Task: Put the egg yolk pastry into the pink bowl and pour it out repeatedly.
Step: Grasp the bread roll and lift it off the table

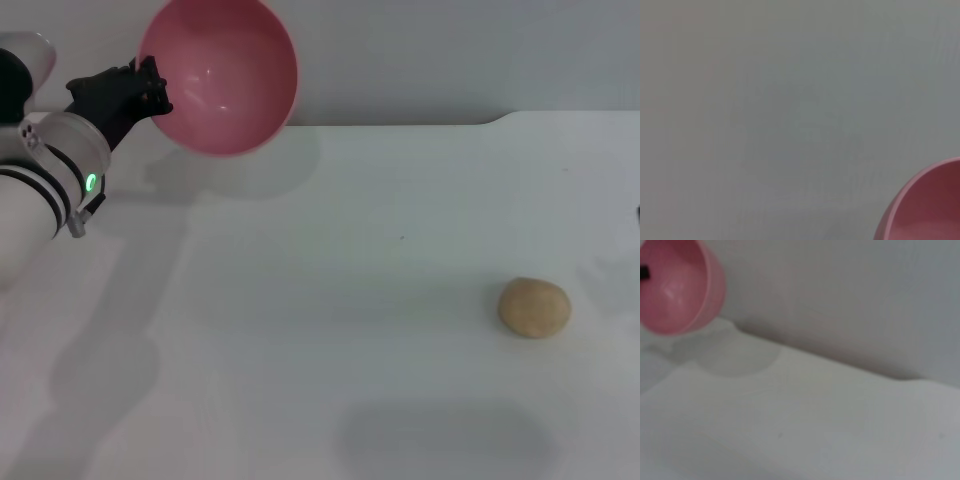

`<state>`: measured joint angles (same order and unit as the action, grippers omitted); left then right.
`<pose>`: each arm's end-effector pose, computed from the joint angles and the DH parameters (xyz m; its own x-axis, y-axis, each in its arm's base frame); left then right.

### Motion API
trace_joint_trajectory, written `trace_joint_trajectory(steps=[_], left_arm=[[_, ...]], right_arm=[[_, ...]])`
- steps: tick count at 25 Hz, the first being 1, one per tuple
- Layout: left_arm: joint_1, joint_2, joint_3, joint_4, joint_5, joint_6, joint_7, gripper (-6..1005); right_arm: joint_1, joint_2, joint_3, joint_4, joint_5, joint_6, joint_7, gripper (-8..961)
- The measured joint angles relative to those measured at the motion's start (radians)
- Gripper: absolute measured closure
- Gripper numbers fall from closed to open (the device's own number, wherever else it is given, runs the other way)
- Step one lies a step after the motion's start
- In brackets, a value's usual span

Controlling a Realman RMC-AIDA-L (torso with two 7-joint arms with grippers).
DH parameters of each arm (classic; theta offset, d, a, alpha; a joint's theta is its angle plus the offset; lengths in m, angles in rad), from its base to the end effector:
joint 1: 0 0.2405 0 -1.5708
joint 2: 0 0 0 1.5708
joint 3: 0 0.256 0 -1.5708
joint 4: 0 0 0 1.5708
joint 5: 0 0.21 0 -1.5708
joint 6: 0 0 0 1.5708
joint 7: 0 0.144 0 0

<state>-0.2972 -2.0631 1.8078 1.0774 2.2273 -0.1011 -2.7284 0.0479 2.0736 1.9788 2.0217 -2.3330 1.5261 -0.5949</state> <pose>-0.2312 0.3942 -0.0113 0.6390 0.2595 0.7241 0.7687 -0.1822 -0.6131 0.2068 0.2700 0.1186 0.7391 -0.6194 -0.2645 -0.6280 -0.4918 -0.6031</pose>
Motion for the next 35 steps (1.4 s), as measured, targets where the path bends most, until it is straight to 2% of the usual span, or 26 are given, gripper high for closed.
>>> trace_joint_trajectory(steps=[9, 12, 17, 23, 26, 35], left_arm=[[-0.013, -0.002, 0.015, -0.017, 0.0, -0.023, 0.001, 999], [-0.014, -0.002, 0.016, -0.018, 0.0, -0.023, 0.001, 1000], [-0.014, -0.002, 0.017, -0.017, 0.0, -0.023, 0.001, 1000], [-0.014, -0.002, 0.023, -0.016, -0.006, -0.023, 0.001, 1000], [-0.015, -0.002, 0.026, -0.018, -0.006, -0.023, 0.001, 1000], [-0.016, -0.004, 0.034, -0.013, -0.008, -0.023, 0.001, 999]], right_arm=[[-0.074, 0.003, -0.215, -0.014, -0.136, -0.099, 0.006, 698], [-0.084, 0.003, -0.252, -0.023, -0.172, -0.141, 0.013, 688], [-0.034, -0.001, -0.247, -0.148, -0.211, -0.21, 0.02, 596], [-0.012, 0.001, -0.275, -0.231, -0.248, -0.255, 0.015, 463], [0.0, 0.0, -0.31, -0.275, -0.251, -0.293, 0.01, 316], [0.049, -0.002, -0.34, -0.375, -0.247, -0.378, -0.026, 318]])
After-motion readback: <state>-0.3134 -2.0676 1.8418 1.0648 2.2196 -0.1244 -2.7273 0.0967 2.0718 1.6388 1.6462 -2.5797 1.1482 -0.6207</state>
